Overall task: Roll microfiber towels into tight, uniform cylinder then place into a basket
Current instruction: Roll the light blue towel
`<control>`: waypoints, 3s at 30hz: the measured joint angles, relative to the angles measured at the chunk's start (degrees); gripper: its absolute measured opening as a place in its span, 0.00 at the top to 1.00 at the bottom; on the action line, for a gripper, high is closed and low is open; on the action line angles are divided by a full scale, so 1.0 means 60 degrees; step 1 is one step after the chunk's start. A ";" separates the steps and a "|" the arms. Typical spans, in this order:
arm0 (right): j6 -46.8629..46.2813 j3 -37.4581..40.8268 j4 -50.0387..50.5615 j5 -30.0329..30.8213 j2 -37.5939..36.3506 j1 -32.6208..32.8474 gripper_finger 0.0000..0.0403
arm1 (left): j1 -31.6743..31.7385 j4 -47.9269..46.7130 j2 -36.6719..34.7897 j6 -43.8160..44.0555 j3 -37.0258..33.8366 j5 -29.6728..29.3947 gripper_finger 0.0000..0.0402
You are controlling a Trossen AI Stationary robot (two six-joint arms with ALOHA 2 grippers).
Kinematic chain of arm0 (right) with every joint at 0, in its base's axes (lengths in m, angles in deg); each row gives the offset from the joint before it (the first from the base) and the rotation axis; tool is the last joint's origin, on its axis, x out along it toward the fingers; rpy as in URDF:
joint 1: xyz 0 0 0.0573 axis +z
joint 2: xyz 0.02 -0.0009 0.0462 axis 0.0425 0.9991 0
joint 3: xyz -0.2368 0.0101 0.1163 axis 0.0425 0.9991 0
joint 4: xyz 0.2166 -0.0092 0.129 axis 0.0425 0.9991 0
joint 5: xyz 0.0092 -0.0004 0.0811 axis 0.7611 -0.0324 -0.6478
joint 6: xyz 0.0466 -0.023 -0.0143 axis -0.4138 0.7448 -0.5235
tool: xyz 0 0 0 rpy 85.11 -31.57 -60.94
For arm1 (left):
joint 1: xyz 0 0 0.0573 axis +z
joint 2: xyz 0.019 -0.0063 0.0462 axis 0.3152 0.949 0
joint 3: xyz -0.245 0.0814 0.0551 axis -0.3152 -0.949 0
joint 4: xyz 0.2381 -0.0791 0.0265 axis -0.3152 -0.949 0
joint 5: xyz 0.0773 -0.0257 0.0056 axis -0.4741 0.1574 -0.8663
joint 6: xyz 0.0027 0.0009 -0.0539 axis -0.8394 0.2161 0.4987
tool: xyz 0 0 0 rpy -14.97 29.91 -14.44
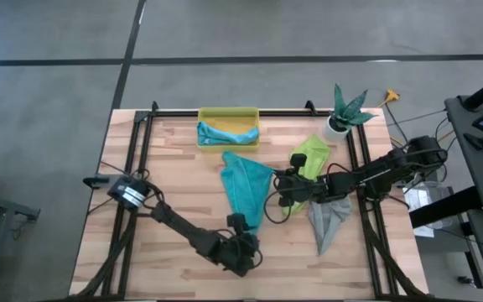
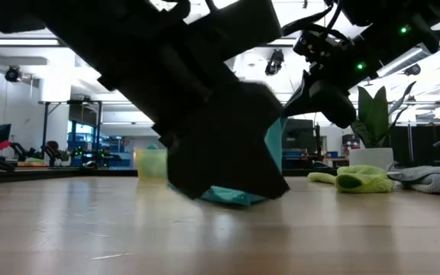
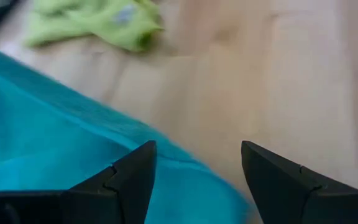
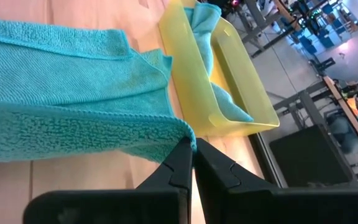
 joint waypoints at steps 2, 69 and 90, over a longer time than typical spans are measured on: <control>0.0000 -0.0003 0.0032 -0.0002 0.0002 0.0000 0.98 | -0.0024 -0.0093 0.0006 0.0006 0.0102 -0.0264 0.45; -0.0073 -0.0011 0.0334 -0.0064 0.0010 0.0000 0.98 | -0.0422 -0.1535 0.0414 0.2740 0.0082 -0.1146 0.54; 0.0324 -0.0011 -0.0302 0.0654 -0.0100 0.0026 0.98 | -0.0414 -0.5047 -0.0891 0.2724 0.0357 -0.1617 1.00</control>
